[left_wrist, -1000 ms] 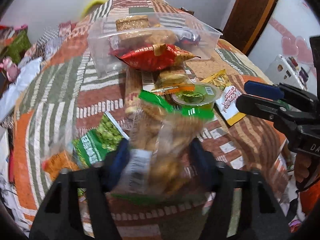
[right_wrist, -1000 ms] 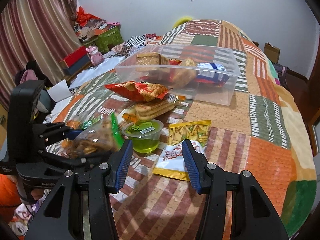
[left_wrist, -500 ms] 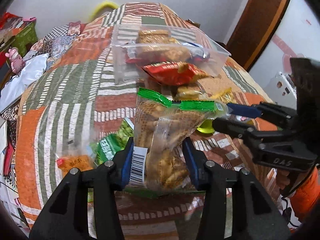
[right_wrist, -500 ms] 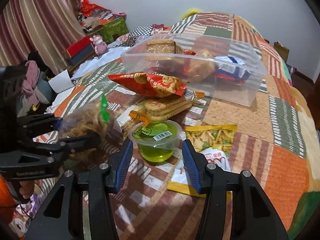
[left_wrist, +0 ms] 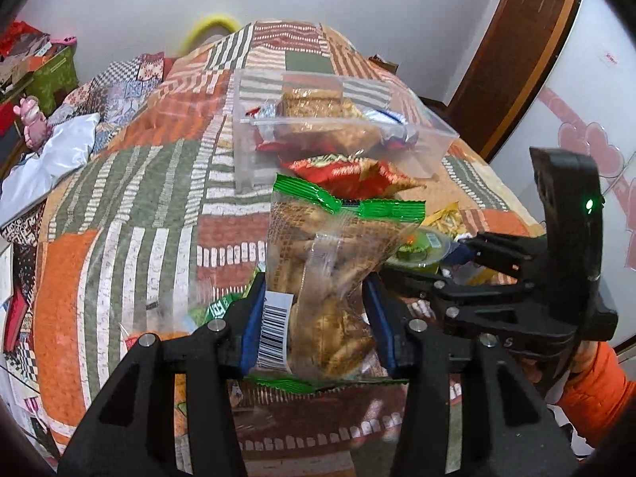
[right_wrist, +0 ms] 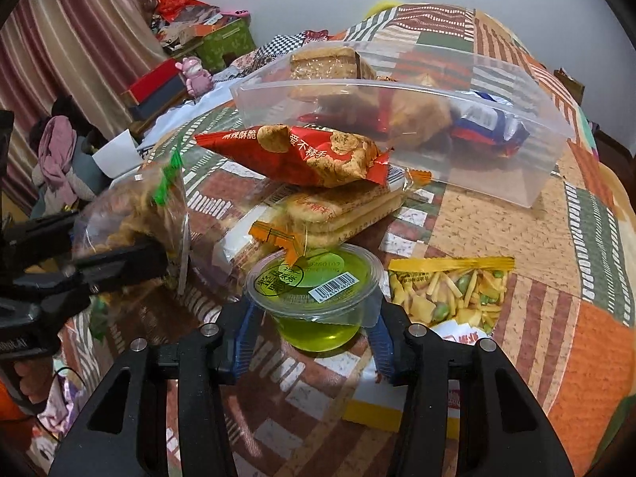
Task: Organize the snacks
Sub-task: 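Grasp the green jelly cup with the right tool while the left tool grasps the green-clipped cookie bag, then carry the jelly cup and cookie bag into the box and open both tools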
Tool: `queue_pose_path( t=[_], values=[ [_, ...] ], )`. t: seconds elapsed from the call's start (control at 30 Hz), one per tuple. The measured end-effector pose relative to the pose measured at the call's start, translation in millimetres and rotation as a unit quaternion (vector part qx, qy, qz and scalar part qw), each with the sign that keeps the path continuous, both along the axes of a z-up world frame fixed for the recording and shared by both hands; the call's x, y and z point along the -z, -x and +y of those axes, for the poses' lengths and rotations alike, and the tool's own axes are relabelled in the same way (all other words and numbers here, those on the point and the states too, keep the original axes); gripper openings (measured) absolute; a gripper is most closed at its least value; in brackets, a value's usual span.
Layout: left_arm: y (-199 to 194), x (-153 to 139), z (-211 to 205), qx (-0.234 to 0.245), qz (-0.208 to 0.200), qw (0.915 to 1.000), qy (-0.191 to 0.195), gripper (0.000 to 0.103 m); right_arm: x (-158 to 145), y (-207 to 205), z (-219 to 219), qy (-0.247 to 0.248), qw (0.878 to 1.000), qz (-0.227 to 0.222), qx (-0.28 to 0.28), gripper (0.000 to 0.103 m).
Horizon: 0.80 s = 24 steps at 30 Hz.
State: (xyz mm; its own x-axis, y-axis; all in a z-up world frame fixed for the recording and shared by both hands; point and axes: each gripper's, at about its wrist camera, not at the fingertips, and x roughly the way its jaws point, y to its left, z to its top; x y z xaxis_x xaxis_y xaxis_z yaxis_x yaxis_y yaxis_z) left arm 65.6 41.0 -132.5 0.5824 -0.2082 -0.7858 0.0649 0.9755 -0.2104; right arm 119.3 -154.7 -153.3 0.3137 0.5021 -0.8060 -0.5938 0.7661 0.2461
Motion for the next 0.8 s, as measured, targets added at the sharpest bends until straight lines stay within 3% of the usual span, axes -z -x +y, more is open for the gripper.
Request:
queue_pose_path(
  t=[0.4,0.8],
  values=[
    [-1,-37,-11,0.009,-0.050,0.9986,-0.014,0.047,-30,5,-24,-0.020,0.999,-0.035,0.018,0.045],
    [-31,-63,-10,-0.007,-0.080,0.9967,-0.012,0.047,-73,-14,-35,-0.058,0.993,-0.089,0.045,0.045]
  ],
)
